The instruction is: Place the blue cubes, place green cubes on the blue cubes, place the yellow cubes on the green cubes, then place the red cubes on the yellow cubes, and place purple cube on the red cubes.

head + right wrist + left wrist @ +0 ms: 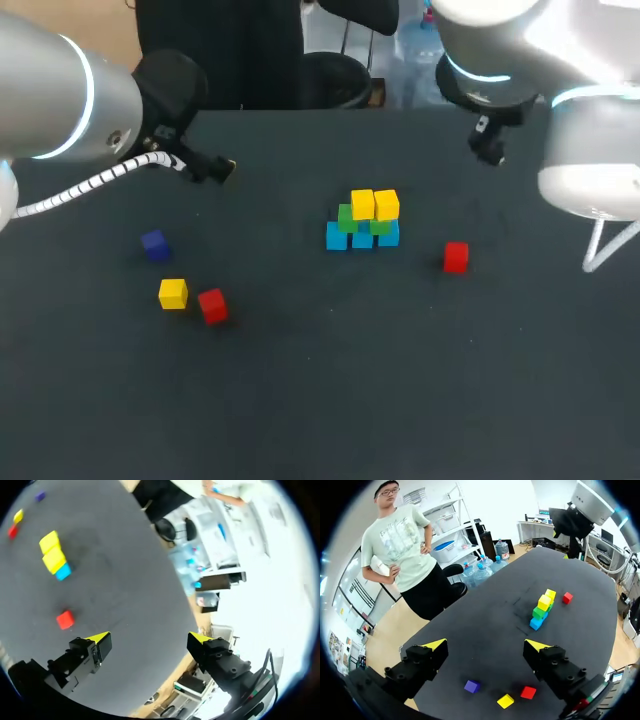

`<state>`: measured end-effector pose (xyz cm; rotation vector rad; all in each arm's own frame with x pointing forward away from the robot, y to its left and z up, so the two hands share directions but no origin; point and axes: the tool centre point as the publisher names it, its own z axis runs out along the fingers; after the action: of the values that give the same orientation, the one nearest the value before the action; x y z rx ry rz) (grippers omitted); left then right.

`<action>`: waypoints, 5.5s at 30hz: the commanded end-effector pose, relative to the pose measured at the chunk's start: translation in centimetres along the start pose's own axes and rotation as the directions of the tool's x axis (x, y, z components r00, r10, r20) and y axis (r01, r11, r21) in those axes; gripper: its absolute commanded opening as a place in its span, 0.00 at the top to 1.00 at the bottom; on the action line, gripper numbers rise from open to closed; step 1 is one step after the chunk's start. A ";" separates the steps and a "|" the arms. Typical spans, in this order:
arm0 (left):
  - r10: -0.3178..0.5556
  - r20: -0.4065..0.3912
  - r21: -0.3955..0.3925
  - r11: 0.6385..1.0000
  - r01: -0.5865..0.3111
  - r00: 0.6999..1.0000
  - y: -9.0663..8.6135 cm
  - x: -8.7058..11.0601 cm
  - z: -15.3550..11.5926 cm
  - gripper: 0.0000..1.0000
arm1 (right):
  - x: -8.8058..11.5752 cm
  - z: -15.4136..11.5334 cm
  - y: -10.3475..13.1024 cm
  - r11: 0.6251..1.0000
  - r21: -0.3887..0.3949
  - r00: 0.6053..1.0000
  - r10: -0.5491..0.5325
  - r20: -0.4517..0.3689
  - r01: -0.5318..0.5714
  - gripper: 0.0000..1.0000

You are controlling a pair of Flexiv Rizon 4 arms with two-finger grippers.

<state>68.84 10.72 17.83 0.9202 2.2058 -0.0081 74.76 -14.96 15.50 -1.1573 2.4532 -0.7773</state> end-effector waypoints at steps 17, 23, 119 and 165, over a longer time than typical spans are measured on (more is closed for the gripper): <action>0.001 0.002 0.001 1.000 -0.001 1.000 0.0 0.0 0.0 0.00 | 6.2 -1.6 0.0 0.939 0.254 0.971 0.238 0.011 -0.233 0.00; 0.001 0.002 0.001 1.000 -0.001 1.000 0.0 0.0 0.0 0.00 | 7.4 -1.5 0.0 0.929 0.257 0.960 0.278 -0.008 -0.267 0.00; 0.280 -0.556 0.312 0.943 -0.116 0.783 -5.9 15.5 -0.5 0.00 | 5.9 -0.6 -0.1 0.971 0.141 0.979 0.200 -0.036 -0.193 0.00; 0.565 -0.626 0.374 0.822 -0.429 0.538 -5.4 18.2 3.2 0.00 | 5.9 -0.6 -0.1 0.971 0.141 0.979 0.200 -0.036 -0.193 0.00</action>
<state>58.48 17.55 2.94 1.9007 2.5236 0.5054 70.93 -19.38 15.78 -0.8414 2.4675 -0.9093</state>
